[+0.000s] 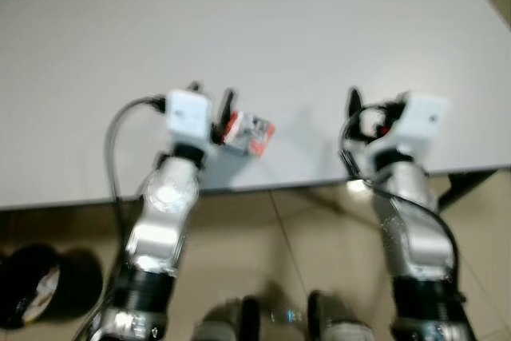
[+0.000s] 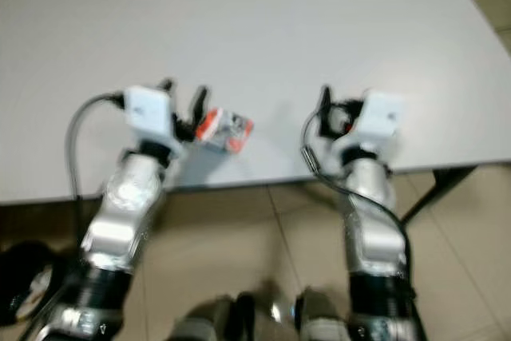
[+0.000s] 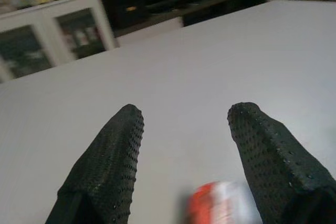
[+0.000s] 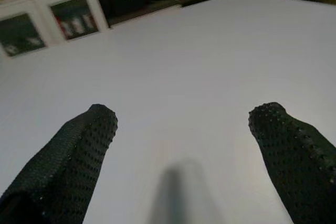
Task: Picking trash to rubbish bin
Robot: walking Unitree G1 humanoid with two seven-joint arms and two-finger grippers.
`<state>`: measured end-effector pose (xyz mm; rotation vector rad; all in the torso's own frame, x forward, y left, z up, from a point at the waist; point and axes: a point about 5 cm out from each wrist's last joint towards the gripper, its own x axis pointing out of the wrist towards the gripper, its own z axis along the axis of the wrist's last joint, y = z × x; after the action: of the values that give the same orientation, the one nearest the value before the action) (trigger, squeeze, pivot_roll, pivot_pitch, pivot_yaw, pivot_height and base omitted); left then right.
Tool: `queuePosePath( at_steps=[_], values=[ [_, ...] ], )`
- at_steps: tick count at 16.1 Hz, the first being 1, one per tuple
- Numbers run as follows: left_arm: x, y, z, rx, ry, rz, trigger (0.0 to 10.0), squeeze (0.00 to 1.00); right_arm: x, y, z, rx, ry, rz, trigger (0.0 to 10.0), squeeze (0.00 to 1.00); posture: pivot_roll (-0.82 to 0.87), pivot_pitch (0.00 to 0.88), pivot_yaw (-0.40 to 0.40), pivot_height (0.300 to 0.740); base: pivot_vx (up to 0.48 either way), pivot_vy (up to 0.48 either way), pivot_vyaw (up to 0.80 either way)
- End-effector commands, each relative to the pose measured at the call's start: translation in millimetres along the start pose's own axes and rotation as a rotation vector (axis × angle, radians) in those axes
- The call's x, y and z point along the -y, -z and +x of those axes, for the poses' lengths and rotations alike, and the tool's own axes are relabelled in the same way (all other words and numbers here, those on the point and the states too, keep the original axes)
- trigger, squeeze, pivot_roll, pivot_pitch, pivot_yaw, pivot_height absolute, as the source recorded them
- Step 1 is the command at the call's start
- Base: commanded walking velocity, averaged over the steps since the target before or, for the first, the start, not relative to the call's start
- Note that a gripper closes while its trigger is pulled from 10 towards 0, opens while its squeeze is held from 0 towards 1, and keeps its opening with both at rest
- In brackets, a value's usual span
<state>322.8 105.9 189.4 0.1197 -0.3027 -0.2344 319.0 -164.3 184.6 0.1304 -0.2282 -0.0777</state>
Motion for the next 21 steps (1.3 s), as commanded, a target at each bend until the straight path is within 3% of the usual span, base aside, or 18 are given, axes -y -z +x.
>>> queuePosePath(
  at_steps=[1, 5, 9, 12, 14, 19, 20, 21],
  values=[
    [-6.5, 1.5, -2.8, -0.007, -0.001, 0.004, 10.0, 0.0, -7.5, 1.9, -1.6, -0.006, -0.019, 0.015, 10.0, 0.0, 0.04, 0.255, 0.122, 0.74, 0.0, 0.0, 0.0],
    [-2.3, 0.2, -5.6, -0.011, 0.042, -0.053, 10.0, 0.0, -8.0, 2.2, -1.7, -0.006, -0.021, 0.014, 10.0, 0.0, 0.04, 0.249, 0.122, 0.74, 0.0, 0.0, 0.0],
    [-14.1, 1.4, -6.9, -0.029, 0.024, -0.098, 10.0, 0.0, -7.3, 2.2, -1.9, -0.004, -0.019, 0.013, 10.0, 0.0, 0.04, 0.241, 0.125, 0.74, 0.0, 0.0, 0.0],
    [-27.5, 1.3, -8.5, -0.059, -0.014, -0.333, 10.0, 0.0, -8.1, 3.4, -2.5, -0.008, -0.02, 0.014, 10.0, 0.0, 0.04, 0.242, 0.127, 0.74, 0.0, 0.0, 0.0],
    [-30.7, 6.3, -12.0, -0.085, -0.001, -0.403, 10.0, 0.0, -8.6, 4.5, -3.1, -0.013, -0.023, 0.014, 10.0, 0.0, 0.04, 0.249, 0.126, 0.74, 0.0, 0.0, 0.0],
    [-24.7, 18.4, -24.5, -0.159, 0.039, -0.396, 10.0, 0.0, -4.8, 10.7, -11.3, -0.043, -0.017, 0.003, 10.0, 0.0, 0.04, 0.274, 0.127, 0.74, 0.0, 0.0, 0.0],
    [-21.6, 19.6, -26.8, -0.171, 0.065, -0.399, 10.0, 0.0, -4.2, 11.0, -12.7, -0.046, -0.014, -0.002, 10.0, 0.0, 0.05, 0.282, 0.128, 0.74, 0.0, 0.0, 0.0],
    [-15.9, 20.2, -32.8, -0.186, 0.148, -0.457, 10.0, 0.0, -2.1, 10.8, -14.8, -0.049, -0.01, -0.011, 10.0, 0.0, 0.04, 0.293, 0.13, 0.74, 0.0, 0.0, 0.0]
  ],
)
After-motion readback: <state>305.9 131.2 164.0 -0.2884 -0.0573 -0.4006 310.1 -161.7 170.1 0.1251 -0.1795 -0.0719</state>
